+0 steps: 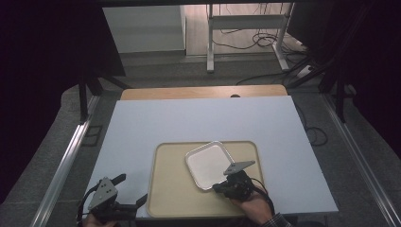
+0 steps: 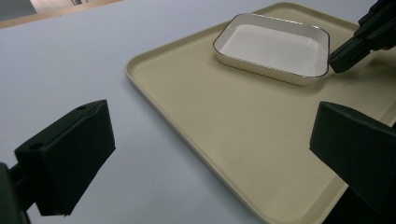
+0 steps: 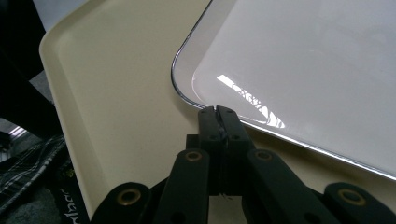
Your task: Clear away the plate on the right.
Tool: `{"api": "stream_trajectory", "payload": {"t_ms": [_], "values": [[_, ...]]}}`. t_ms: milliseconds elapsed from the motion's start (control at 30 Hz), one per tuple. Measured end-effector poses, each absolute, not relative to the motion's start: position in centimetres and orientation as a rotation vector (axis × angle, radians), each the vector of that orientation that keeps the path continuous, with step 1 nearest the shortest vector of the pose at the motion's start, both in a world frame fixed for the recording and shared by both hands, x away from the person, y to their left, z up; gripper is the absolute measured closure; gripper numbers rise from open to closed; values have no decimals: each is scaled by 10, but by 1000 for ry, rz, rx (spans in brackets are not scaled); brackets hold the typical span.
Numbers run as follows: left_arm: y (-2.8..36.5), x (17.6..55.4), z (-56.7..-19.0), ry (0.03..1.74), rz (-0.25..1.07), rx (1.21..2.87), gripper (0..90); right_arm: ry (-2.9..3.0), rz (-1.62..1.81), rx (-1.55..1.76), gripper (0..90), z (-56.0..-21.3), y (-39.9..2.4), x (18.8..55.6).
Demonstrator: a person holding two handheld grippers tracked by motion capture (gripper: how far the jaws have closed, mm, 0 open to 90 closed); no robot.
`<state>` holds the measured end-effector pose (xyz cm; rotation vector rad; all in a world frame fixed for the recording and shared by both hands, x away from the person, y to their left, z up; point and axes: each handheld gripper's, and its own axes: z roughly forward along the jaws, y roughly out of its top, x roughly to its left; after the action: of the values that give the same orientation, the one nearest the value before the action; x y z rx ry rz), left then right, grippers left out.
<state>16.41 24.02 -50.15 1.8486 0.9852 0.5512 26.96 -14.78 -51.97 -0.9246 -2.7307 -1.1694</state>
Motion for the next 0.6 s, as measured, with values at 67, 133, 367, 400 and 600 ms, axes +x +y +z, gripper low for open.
{"api": "stream_trajectory", "payload": {"t_ms": [67, 133, 367, 400, 600], "values": [[240, 164, -501, 986, 551, 1849, 0, -2730, -1174, -924, 900, -521, -146, 271], [240, 164, -501, 986, 551, 1850, 0, -2727, -1176, -924, 900, -521, -145, 272], [240, 164, -502, 986, 551, 1850, 0, -2719, -1188, -900, 900, -523, -135, 276], [240, 164, -502, 985, 551, 1850, 0, -2721, -1188, -898, 900, -523, -134, 276], [240, 164, -502, 984, 553, 1853, 0, -2725, -1208, -888, 900, -524, -126, 280]]}}
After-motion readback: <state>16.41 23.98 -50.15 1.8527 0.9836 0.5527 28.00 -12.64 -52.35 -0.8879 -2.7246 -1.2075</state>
